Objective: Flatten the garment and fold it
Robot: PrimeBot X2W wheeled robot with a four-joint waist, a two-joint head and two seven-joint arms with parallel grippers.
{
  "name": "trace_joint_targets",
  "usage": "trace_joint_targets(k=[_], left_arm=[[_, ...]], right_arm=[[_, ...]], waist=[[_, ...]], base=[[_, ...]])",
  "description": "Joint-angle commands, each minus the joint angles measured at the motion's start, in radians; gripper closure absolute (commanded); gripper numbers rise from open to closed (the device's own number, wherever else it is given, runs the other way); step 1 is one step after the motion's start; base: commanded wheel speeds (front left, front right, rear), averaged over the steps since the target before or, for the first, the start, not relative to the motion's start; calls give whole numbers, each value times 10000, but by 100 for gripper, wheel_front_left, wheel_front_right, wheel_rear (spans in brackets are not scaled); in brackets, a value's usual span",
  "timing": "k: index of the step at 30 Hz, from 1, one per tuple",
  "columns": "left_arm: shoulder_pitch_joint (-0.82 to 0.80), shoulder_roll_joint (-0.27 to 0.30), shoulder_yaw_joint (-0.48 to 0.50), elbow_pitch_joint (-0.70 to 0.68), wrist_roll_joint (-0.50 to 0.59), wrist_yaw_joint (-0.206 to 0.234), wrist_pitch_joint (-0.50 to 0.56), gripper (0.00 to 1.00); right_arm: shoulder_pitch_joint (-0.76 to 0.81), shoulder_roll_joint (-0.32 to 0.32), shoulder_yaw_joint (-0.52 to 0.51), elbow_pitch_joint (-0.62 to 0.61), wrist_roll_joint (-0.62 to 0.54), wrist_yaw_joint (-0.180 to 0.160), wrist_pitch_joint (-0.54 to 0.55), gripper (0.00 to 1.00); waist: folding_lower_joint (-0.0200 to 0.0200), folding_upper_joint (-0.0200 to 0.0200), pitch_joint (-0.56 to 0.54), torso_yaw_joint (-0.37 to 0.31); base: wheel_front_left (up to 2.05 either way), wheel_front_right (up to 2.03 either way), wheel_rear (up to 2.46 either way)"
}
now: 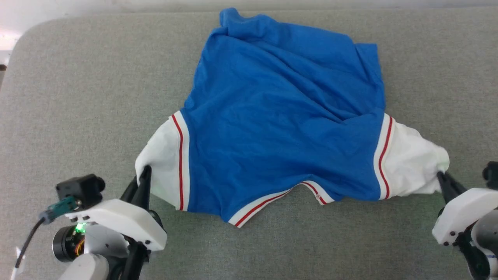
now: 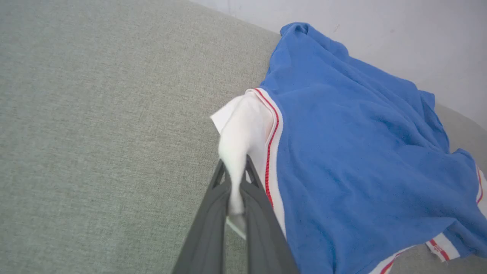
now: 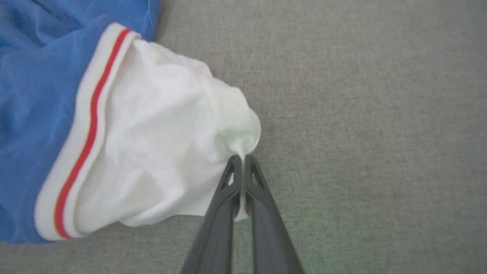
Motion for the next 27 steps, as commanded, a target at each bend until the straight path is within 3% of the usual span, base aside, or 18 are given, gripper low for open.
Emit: trace_joint_targets(k=[1,9,15,20,27], left_arm=[[10,-128,187,-78,-136,-108,-193,100],[-223,-444,1151,-717,-820,-426,-933,100],[-1643,-217,1467,-1006,-913,-549,-591,100],[-3612,56,1244,-508,-772,-564,321,100],[-5930,-124,845,565,-798,-569,1362,100]], right_arm=[[-75,66,-77,-232,150,-9,-219,100],[-1086,360,84,-2036,1078,-9,-800,100],[-2644,419,592,-3000,1563,-9,-593,100],[-4387,226,1090,-3026,1491,-9,-260,100],[-6470,-81,1498,-2304,1473,-9,51,100]], waist=[[-1,-1,-195,-107],[-1,-1,-1022,-432],[-1,-1,-1606,-577],[-1,-1,-2071,-585],[-1,-1,-2535,-614]], base=[[0,0,0],[0,0,0],[0,0,0],[0,0,0],[0,0,0]])
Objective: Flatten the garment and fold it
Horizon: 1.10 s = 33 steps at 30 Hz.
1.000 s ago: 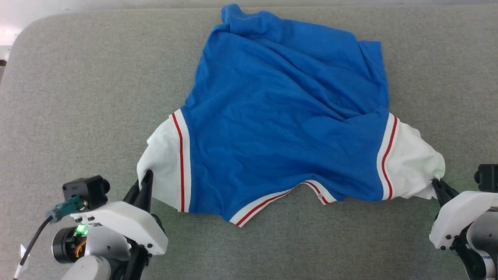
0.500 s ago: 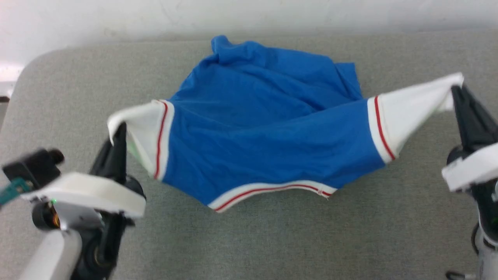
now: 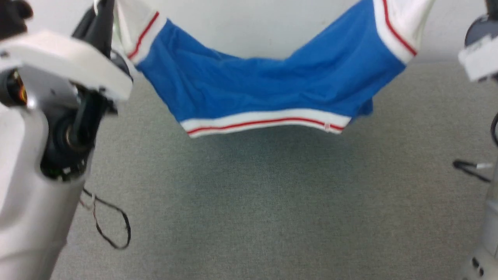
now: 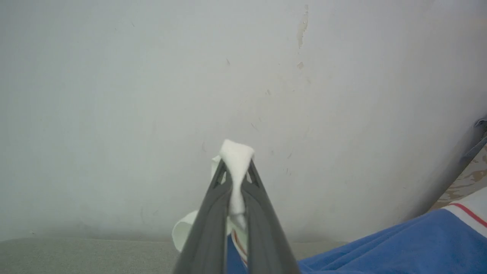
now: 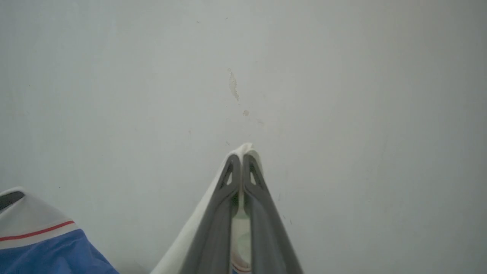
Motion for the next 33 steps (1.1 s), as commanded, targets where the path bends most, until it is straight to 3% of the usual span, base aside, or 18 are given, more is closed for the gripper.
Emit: trace_joint_targets(k=[1,11,18,24,33], left_arm=[[-233,-1,-26,125,30,-56,48,100],[-2415,-175,-743,2398,115,-54,1500,100],[-2924,-375,-1013,3441,206,262,1965,100],[-3879,-395,-1052,4120,633,333,1670,100],[-6239,-701,-723,5204,1371,125,6,100]], right_arm=[[-185,-49,-7,117,-21,-7,4,100],[-2257,-321,207,2445,-147,-7,446,100],[-2892,-363,828,4193,-537,-7,479,100],[-4081,-260,1085,5699,-1397,-7,165,100],[-6626,-87,673,7441,-2954,-7,-1033,100]], waist=[[1,0,-212,-42],[1,0,-494,-227],[1,0,-185,-500],[1,0,775,-743],[1,0,2800,-628]], base=[[0,0,0],[0,0,0],[0,0,0],[0,0,0],[0,0,0]])
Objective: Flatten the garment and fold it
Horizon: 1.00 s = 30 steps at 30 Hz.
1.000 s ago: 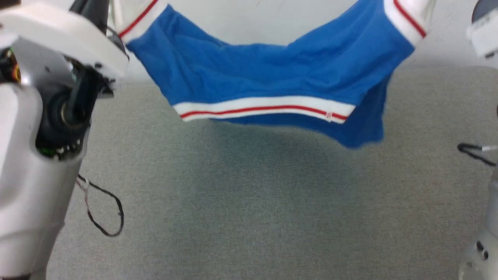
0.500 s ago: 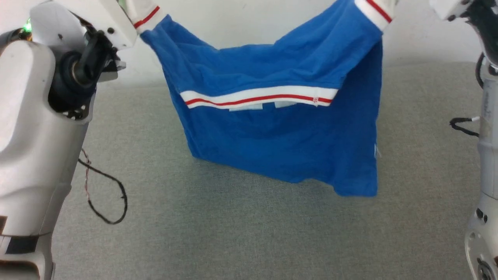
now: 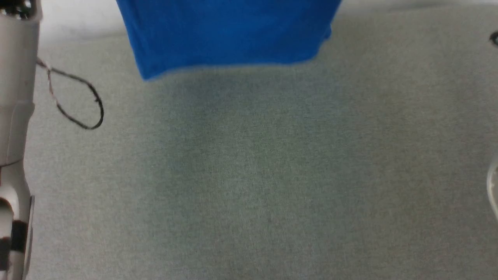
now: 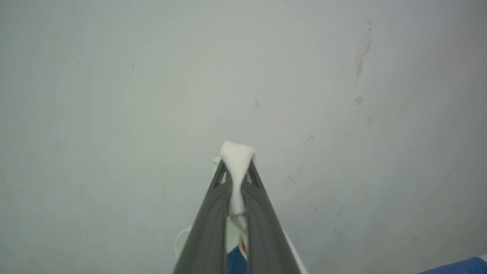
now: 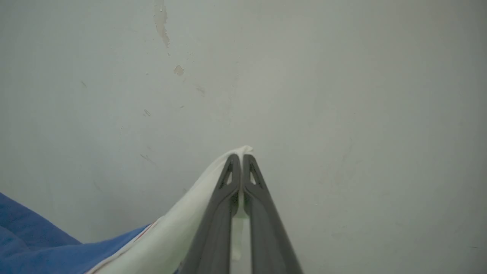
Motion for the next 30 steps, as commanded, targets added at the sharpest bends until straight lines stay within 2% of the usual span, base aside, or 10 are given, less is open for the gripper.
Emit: trace_joint_targets(k=[1,6,10,13,18,24,30], left_arm=[[-176,-94,53,92,63,-100,-221,100],[-736,-420,475,248,-179,-576,-1243,100],[-932,-648,792,423,-561,-1181,-1883,100],[-923,-622,920,657,-676,-1543,-2248,100],[-883,-608,1314,941,-976,-1862,-2783,100],[-448,-651,1486,1121,-1386,-2349,-2941,100],[335,-595,1747,934,-1856,-2379,-2750,100]], right_arm=[[-235,-2,-90,149,-123,-7,-154,100],[-1016,-203,-395,566,-697,-7,-777,100],[-1353,-483,-599,849,-1050,-7,-1193,100],[-1510,-648,-499,1096,-1310,-7,-1451,100],[-1797,-667,-423,1358,-1509,-7,-1929,100],[-1721,-723,105,1770,-1120,-7,-2316,100],[-1098,-1021,866,1526,-172,-7,-2543,100]], waist=[[-3,0,1156,124],[-3,0,2013,452],[-3,0,2662,718],[-3,0,3026,822],[-3,0,3638,959],[-3,0,3919,1105],[-3,0,3743,1146]], base=[[0,0,0],[0,0,0],[0,0,0],[0,0,0],[0,0,0],[0,0,0],[0,0,0]])
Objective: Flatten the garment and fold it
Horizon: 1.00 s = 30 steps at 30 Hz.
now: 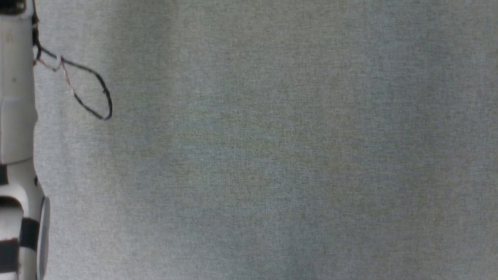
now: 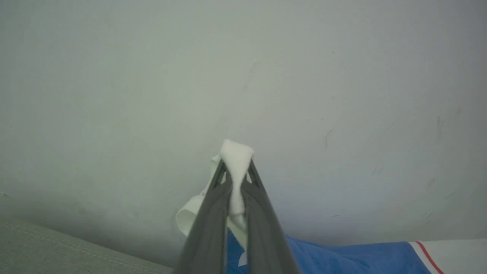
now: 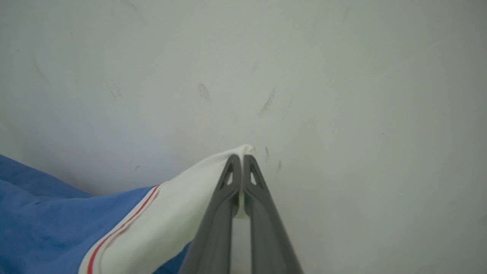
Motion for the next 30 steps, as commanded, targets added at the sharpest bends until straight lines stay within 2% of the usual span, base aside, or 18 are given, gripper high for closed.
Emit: trace_joint_targets(k=[1,7,13,19,22,28,30], left_arm=[[251,32,89,-201,-148,-17,103,100],[1681,219,179,-1486,-585,140,670,100],[3772,521,188,-3036,-800,544,1078,100],[6373,1109,-124,-4521,-486,838,1210,100],[7748,1197,-240,-5162,-398,1110,1121,100],[10247,1296,-387,-6151,-487,1546,1052,100],[10618,1350,-419,-6257,-471,1610,1054,100]], right_arm=[[308,-151,87,-237,345,-7,-103,100],[1984,-881,180,-1886,1827,-7,-51,100],[4725,-1286,-528,-4152,2781,-7,393,100],[7659,-718,-1336,-6304,3255,-7,987,100],[9031,-267,-1646,-7187,3367,-7,1199,100],[11411,359,-2079,-8358,3263,-7,1522,100],[11802,432,-2141,-8492,3257,-7,1604,100]], waist=[[-2,0,-117,-6],[-2,0,-527,-60],[-2,0,-1265,-256],[-2,0,-2080,-416],[-2,0,-2520,-453],[-2,0,-3382,-436],[-2,0,-3525,-420]], base=[[0,0,0],[0,0,0],[0,0,0],[0,0,0],[0,0,0],[0,0,0],[0,0,0]])
